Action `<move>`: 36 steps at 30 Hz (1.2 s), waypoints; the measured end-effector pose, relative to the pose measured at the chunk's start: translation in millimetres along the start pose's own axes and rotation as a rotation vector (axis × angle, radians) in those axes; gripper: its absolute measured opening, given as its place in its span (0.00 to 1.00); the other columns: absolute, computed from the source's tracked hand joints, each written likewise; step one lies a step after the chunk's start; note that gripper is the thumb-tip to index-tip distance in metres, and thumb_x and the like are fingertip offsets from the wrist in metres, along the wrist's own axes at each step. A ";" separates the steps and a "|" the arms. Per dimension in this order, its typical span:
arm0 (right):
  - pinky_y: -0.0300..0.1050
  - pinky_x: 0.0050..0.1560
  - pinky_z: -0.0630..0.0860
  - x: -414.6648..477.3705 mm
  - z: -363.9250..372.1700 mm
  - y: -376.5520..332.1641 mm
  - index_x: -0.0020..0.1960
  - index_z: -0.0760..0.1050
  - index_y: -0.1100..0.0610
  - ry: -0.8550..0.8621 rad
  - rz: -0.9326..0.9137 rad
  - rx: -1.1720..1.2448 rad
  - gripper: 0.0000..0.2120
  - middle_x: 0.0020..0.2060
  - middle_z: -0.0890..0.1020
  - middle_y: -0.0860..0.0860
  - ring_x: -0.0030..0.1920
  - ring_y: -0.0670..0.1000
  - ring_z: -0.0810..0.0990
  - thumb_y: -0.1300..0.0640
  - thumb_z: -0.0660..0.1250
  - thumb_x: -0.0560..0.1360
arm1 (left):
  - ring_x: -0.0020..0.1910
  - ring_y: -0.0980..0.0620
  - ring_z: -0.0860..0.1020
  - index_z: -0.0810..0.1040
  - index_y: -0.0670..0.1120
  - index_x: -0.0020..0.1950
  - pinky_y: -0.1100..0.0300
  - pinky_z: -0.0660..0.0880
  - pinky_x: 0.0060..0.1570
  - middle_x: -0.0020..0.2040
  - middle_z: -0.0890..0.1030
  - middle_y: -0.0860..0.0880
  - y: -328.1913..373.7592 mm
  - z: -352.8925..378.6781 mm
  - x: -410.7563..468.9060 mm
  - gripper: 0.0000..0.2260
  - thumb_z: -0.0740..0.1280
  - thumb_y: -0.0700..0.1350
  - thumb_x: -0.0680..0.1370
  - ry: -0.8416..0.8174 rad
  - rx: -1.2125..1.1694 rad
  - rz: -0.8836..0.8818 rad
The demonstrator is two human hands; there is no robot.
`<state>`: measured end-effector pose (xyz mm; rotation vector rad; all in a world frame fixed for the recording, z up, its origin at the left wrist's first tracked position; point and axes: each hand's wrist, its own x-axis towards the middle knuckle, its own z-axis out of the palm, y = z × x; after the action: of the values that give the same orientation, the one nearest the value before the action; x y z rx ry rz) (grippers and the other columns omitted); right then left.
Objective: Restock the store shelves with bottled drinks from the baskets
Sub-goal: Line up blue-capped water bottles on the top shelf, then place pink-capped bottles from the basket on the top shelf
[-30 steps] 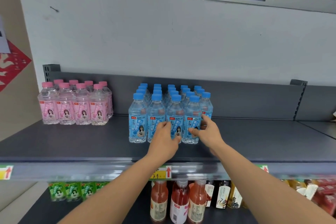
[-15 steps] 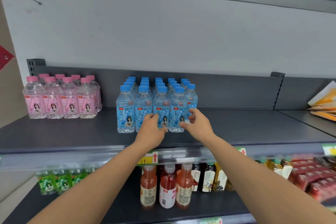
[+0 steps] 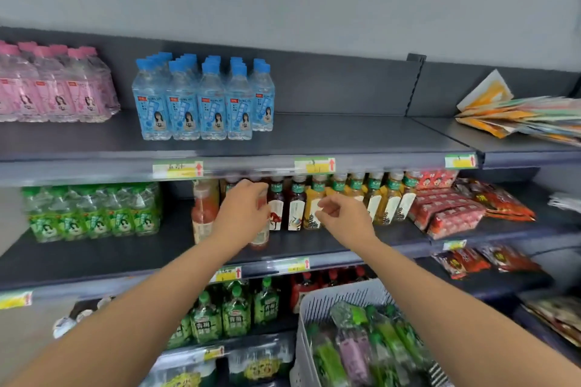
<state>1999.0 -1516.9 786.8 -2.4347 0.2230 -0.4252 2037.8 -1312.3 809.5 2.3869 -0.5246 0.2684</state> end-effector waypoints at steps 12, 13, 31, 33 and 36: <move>0.42 0.46 0.76 -139.1 -10.4 102.2 0.49 0.80 0.55 -0.097 0.365 -0.131 0.05 0.40 0.82 0.49 0.43 0.50 0.80 0.56 0.69 0.74 | 0.58 0.47 0.75 0.78 0.45 0.62 0.55 0.72 0.57 0.60 0.76 0.46 12.7 114.5 -111.3 0.14 0.67 0.44 0.77 -0.354 -0.002 0.026; 0.44 0.48 0.77 -151.8 -8.0 108.2 0.49 0.81 0.56 -0.109 0.392 -0.130 0.05 0.42 0.83 0.50 0.44 0.50 0.81 0.57 0.69 0.74 | 0.59 0.47 0.75 0.77 0.45 0.64 0.55 0.72 0.59 0.61 0.76 0.46 13.2 124.4 -121.8 0.15 0.67 0.45 0.78 -0.380 -0.005 0.025; 0.45 0.59 0.73 -303.1 127.7 270.8 0.62 0.75 0.60 -0.880 0.756 -0.172 0.22 0.60 0.79 0.56 0.60 0.55 0.77 0.47 0.68 0.74 | 0.53 0.43 0.77 0.79 0.40 0.54 0.50 0.76 0.53 0.52 0.76 0.42 0.0 309.3 -146.6 0.09 0.66 0.42 0.76 -0.663 0.232 -0.081; 0.46 0.62 0.73 -309.1 144.9 282.4 0.63 0.74 0.61 -0.934 0.773 -0.183 0.24 0.62 0.77 0.57 0.62 0.56 0.75 0.46 0.68 0.74 | 0.54 0.43 0.77 0.79 0.39 0.56 0.51 0.77 0.54 0.54 0.76 0.40 -4.9 335.6 -140.3 0.10 0.64 0.42 0.77 -0.738 0.302 -0.116; 0.45 0.58 0.72 -316.9 167.7 296.7 0.64 0.72 0.59 -1.014 0.778 -0.183 0.29 0.62 0.76 0.55 0.62 0.55 0.75 0.41 0.70 0.71 | 0.60 0.41 0.72 0.78 0.39 0.59 0.50 0.73 0.59 0.58 0.76 0.39 -16.3 369.1 -137.0 0.14 0.60 0.44 0.78 -0.830 0.412 -0.168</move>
<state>1747.4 -1567.4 398.6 -2.1859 0.7107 1.1644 1941.7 -1501.4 477.5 2.8692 -0.6678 -0.7976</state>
